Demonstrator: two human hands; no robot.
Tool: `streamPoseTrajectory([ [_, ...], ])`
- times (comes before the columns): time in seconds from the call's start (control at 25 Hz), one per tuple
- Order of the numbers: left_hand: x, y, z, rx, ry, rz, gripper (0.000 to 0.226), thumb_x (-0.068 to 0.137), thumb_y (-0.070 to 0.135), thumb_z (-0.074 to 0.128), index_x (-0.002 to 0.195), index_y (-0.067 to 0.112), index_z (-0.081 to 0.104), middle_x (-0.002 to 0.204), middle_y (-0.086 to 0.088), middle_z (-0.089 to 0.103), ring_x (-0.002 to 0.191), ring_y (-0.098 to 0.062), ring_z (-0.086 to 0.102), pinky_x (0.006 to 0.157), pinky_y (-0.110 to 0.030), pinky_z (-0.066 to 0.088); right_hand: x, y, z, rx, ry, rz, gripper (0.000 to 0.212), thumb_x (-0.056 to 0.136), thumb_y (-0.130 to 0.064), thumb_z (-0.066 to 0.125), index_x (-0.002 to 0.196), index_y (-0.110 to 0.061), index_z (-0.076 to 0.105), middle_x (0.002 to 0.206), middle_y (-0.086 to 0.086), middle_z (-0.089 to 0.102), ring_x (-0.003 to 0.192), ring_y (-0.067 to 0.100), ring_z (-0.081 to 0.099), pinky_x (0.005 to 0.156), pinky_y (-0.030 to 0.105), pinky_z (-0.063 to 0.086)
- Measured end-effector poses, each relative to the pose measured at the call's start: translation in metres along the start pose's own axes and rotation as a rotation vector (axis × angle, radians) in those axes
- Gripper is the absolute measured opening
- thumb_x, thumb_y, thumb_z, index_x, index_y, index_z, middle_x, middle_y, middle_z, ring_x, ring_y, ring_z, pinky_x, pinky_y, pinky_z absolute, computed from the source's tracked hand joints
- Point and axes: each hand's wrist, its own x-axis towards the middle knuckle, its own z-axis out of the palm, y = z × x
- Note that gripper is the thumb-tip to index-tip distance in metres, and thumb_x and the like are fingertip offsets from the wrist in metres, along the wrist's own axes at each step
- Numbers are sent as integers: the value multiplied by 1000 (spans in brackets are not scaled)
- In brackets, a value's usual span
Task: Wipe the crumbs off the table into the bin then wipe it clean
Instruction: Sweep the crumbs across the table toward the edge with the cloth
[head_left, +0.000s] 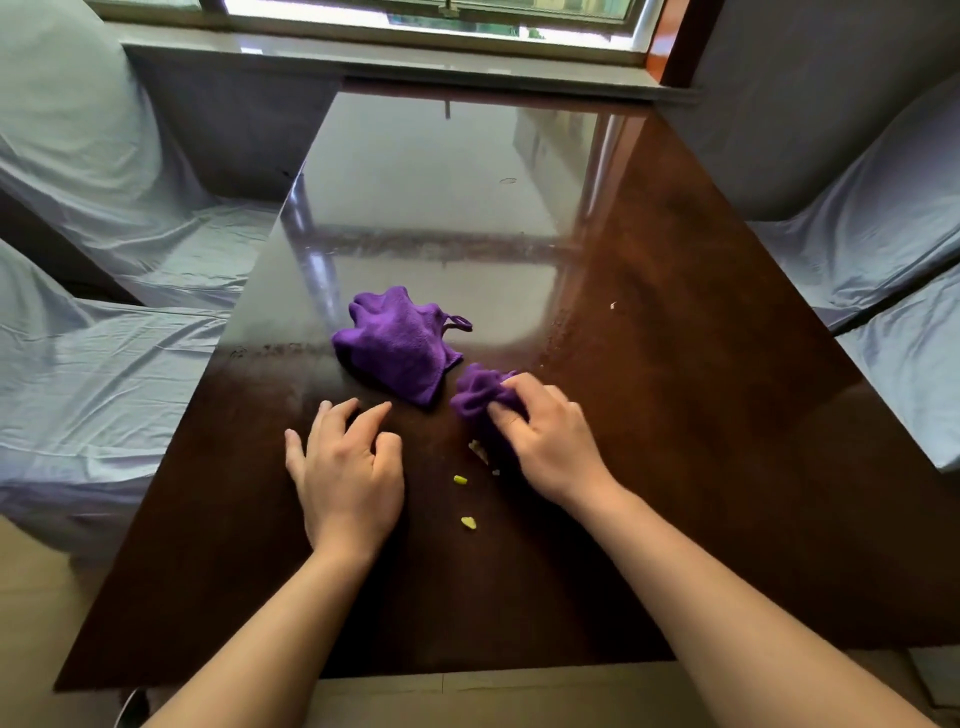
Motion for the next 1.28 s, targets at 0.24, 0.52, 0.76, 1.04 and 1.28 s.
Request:
streamPoseTrajectory([
  [0.24, 4, -23, -34, 83, -219, 175, 46, 91, 36, 39, 135, 30, 53, 150, -2, 44, 145, -19, 28, 119, -55, 11, -44, -10, 0, 567, -173, 42, 13, 97, -24, 57, 105, -15, 62, 99, 9, 70, 91, 21, 65, 84, 43, 49],
  [0.52, -19, -78, -66, 512, -288, 244, 63, 82, 66, 11, 144, 56, 17, 162, -2, 16, 150, -24, -1, 117, -60, 0, -70, 37, -47, 175, 198, 245, 17, 93, -42, 56, 102, -28, 62, 92, -1, 71, 89, 24, 65, 78, 45, 52],
  [0.76, -20, -78, -63, 549, -302, 240, 63, 82, 65, 6, 144, 56, 7, 164, 1, 8, 150, -24, -5, 117, -60, -2, -97, -17, 29, -185, 260, 65, 40, 92, -35, 58, 118, -6, 64, 92, 9, 71, 87, 32, 59, 77, 47, 51],
  [1.04, 0, -111, -105, 378, -349, 364, 65, 82, 57, 12, 141, 47, 36, 158, 11, 29, 148, -10, 16, 118, -45, 13, -79, -81, 63, 652, 180, 287, 21, 94, -41, 55, 93, -21, 63, 85, -1, 71, 78, 10, 61, 74, 41, 48],
  [1.28, -7, -133, -114, 426, -355, 445, 57, 88, 46, 26, 141, 35, 45, 154, -2, 38, 146, -26, 26, 118, -52, 20, -97, -31, 18, 204, 343, 434, 16, 94, -42, 54, 93, -27, 59, 88, -1, 69, 86, 28, 65, 70, 39, 47],
])
